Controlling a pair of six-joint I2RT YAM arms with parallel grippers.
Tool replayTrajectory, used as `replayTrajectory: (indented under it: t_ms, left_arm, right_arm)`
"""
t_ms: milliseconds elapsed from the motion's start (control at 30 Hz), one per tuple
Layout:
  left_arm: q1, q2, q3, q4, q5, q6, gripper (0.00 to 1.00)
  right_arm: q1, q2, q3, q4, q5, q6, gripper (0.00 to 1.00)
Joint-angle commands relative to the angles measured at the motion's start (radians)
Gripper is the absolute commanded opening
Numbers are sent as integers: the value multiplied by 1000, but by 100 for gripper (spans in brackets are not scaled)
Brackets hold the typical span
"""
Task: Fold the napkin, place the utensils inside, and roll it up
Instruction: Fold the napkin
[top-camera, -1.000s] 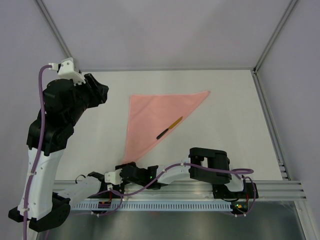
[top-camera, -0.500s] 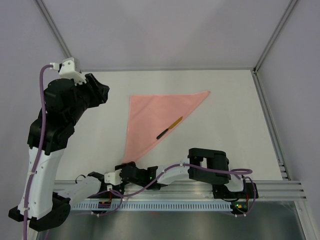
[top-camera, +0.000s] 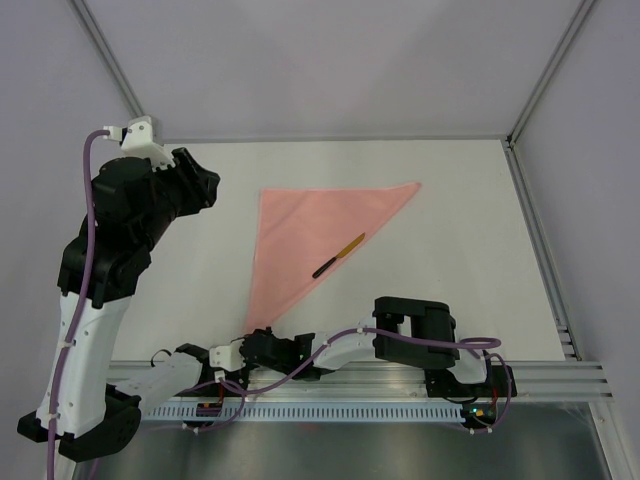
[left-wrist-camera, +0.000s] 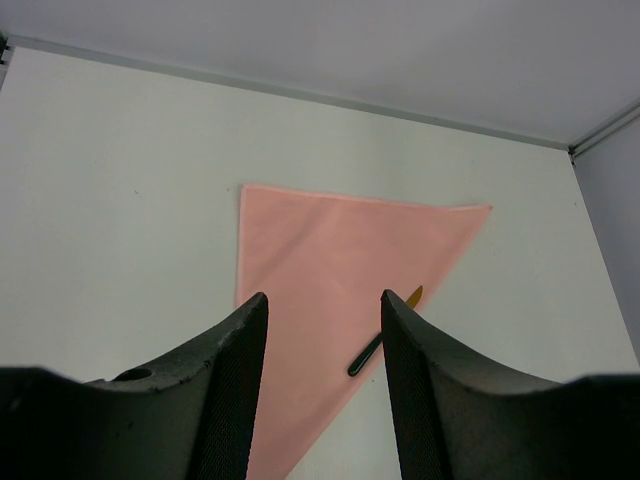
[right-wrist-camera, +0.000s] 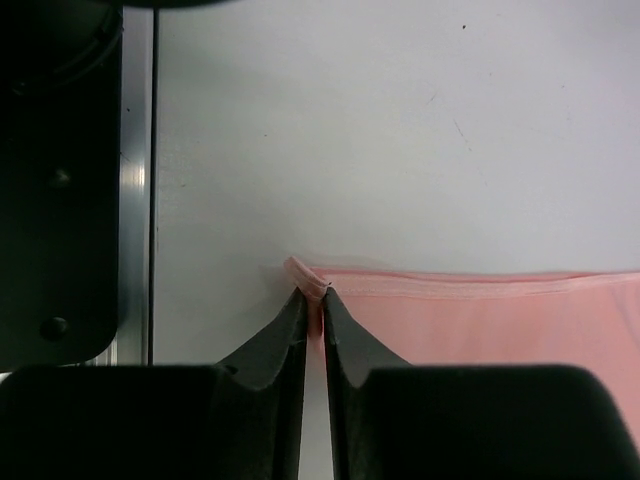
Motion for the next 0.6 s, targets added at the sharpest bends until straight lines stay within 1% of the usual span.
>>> replayTrajectory:
  t_ms: [0, 167, 367, 567]
  left_arm:
    - [1, -4, -5, 32, 29, 13, 54]
    - [1, -6, -3, 33, 29, 13, 54]
    - [1, -6, -6, 36, 29, 12, 53]
    - [1, -1, -8, 43, 31, 10, 53]
  right_arm:
    - [6, -12, 6, 1, -2, 12, 16]
    - [1, -33, 11, -10, 1, 18, 8]
    - [-22, -55, 52, -69, -14, 63, 0]
    - [-54, -82, 69, -99, -25, 93, 0]
